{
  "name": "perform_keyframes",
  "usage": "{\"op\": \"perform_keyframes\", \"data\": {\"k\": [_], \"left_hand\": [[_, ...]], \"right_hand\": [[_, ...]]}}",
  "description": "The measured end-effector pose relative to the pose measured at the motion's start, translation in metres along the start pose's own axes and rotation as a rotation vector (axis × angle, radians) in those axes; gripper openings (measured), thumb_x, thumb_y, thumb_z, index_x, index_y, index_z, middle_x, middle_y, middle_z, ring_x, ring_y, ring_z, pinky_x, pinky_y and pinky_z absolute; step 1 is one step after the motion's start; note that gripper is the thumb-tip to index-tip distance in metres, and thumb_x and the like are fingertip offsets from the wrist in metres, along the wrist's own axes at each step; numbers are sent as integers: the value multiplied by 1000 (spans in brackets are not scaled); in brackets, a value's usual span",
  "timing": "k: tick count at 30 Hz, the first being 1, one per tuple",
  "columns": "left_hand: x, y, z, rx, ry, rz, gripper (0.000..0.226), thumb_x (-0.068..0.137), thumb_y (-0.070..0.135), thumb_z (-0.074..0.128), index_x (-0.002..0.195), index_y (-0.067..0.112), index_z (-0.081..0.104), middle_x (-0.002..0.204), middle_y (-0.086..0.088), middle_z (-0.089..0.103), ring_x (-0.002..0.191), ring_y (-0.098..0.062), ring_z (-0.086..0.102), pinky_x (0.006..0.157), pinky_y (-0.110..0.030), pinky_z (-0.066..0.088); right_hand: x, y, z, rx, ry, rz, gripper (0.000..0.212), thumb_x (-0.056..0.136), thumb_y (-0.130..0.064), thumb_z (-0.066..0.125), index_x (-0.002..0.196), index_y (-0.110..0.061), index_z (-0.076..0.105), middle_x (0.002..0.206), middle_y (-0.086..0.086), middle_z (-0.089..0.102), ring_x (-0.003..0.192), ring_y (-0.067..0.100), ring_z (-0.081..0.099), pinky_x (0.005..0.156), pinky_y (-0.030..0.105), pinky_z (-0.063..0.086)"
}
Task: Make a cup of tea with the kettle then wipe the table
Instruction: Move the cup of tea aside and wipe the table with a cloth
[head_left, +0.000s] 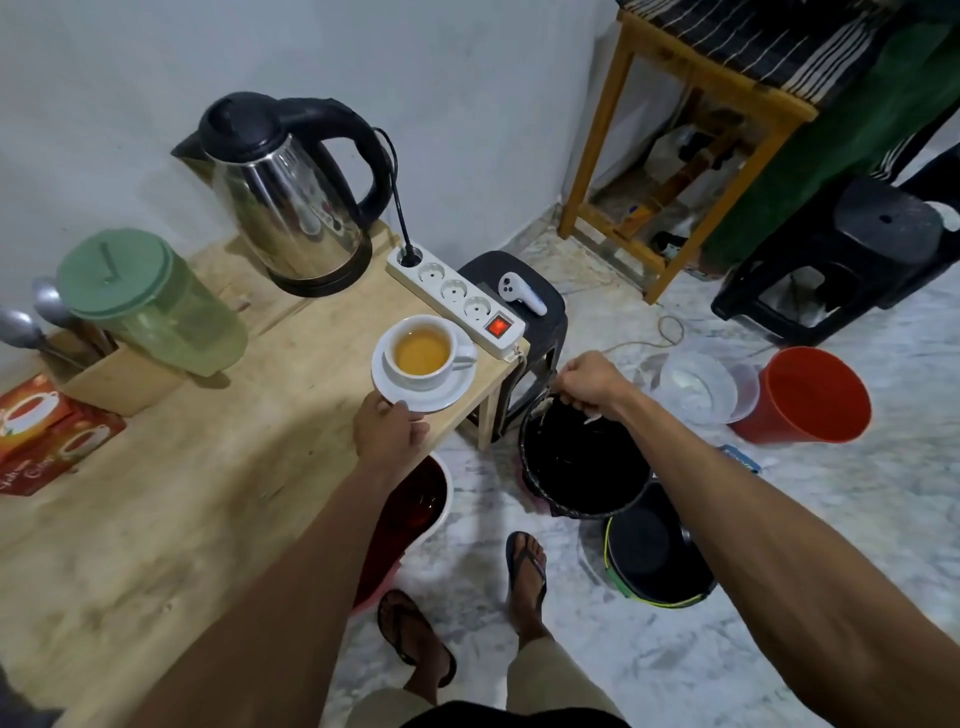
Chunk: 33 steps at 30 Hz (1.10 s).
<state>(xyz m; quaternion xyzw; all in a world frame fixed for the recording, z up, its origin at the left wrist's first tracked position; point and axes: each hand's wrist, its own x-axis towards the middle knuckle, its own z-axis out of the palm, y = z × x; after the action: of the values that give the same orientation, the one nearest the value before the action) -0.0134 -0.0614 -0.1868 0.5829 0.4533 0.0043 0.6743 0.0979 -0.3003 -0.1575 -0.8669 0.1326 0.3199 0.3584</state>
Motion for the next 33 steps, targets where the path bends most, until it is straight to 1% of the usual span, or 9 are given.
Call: {"op": "perform_keyframes", "data": {"k": [2, 4, 11, 15, 18, 23, 27, 30, 33], "left_hand": [[1, -3, 1, -17, 7, 26, 11, 84, -4, 50, 89, 4, 58, 78, -22, 61, 65, -31, 55, 57, -37, 45], [1, -5, 2, -22, 20, 36, 12, 82, 0, 54, 83, 10, 60, 82, -21, 65, 69, -32, 61, 61, -39, 48], [-4, -5, 6, -67, 30, 58, 20, 90, 2, 54, 89, 19, 64, 82, -19, 67, 58, -24, 66, 53, -30, 54], [-8, -3, 7, -56, 41, 75, 21, 94, 4, 53, 95, 21, 65, 80, -15, 68, 57, -19, 68, 53, -28, 56], [-8, -4, 7, -55, 48, 86, 20, 94, 5, 53, 95, 21, 66, 82, -16, 69, 61, -20, 69, 60, -31, 58], [-8, -4, 9, -52, 77, 83, 19, 95, 5, 52, 106, 14, 65, 80, -16, 68, 58, -18, 68, 57, -31, 58], [-12, 0, 12, -53, 101, 78, 20, 94, 4, 52, 95, 21, 65, 82, -15, 69, 58, -19, 68, 56, -32, 59], [-14, 3, 14, -39, 118, 46, 19, 92, 5, 53, 91, 21, 65, 83, -16, 69, 60, -23, 67, 56, -32, 57], [-16, 5, 13, -37, 110, 9, 17, 90, 5, 53, 84, 17, 63, 79, -19, 66, 57, -26, 62, 60, -34, 53]], "right_hand": [[21, 19, 6, -34, 18, 58, 16, 83, -9, 60, 67, -5, 62, 56, 12, 58, 41, 19, 48, 40, 22, 40], [39, 34, 9, -47, 23, 107, 18, 84, -9, 58, 68, -4, 61, 55, 10, 59, 42, 20, 52, 41, 24, 44], [88, 67, 13, -91, -1, 190, 20, 88, -8, 57, 80, 6, 69, 67, 18, 70, 58, 29, 69, 55, 37, 61], [98, 76, 15, -138, -1, 203, 23, 92, -10, 56, 76, 3, 66, 68, 17, 70, 62, 28, 71, 55, 35, 60], [102, 77, 17, -218, 35, 169, 20, 90, -12, 57, 95, 6, 65, 87, 19, 68, 81, 34, 70, 63, 34, 54], [99, 74, 14, -353, 9, 112, 11, 89, -14, 56, 86, -4, 54, 66, 9, 45, 55, 23, 42, 66, 34, 42], [83, 65, 11, -333, -38, 78, 21, 90, -13, 54, 81, 3, 63, 80, 18, 64, 71, 32, 61, 63, 35, 51], [66, 56, 19, -275, -139, 50, 25, 87, -11, 53, 82, 6, 70, 80, 20, 73, 72, 35, 71, 65, 41, 62], [45, 39, 33, -254, -241, -10, 24, 84, -10, 50, 86, 5, 70, 79, 19, 74, 67, 32, 72, 57, 40, 62]]}}
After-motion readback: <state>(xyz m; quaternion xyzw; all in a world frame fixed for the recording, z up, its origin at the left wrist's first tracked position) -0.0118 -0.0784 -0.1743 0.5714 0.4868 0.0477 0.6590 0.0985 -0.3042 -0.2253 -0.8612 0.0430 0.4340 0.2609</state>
